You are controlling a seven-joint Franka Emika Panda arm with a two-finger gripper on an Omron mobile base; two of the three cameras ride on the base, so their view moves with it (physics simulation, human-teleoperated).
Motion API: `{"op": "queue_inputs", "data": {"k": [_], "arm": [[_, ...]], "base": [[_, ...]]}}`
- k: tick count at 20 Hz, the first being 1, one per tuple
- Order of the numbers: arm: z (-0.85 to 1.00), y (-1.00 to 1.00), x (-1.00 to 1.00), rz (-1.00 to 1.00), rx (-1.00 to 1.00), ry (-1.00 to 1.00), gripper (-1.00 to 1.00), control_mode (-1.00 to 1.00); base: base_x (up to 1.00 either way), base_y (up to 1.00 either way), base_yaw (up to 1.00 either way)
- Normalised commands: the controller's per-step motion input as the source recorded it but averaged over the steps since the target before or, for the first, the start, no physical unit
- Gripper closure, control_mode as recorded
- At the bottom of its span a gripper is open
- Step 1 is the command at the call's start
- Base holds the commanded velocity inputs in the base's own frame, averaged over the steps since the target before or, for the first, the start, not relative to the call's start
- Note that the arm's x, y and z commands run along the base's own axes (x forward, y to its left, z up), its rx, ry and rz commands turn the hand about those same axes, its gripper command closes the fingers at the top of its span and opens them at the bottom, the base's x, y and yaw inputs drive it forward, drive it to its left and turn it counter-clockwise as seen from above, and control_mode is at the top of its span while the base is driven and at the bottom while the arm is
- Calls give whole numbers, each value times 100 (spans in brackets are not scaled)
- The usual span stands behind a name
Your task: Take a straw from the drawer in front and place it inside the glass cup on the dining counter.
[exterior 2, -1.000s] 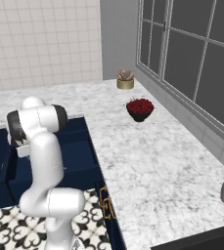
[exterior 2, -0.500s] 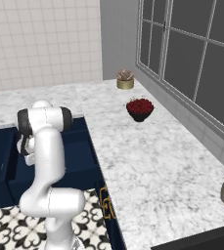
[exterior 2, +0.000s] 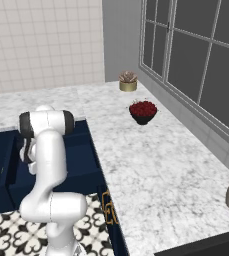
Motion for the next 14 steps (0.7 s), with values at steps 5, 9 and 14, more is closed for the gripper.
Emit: {"op": "queue_inputs", "data": {"k": [5,9,14], "arm": [[-19,-13,1,9,0,0,-100,-100],[-29,0,11,12,0,-2,-100,-100],[-33,0,23,11,0,0,-100,-100]], "base": [[0,0,0],[0,0,0],[0,0,0]]}}
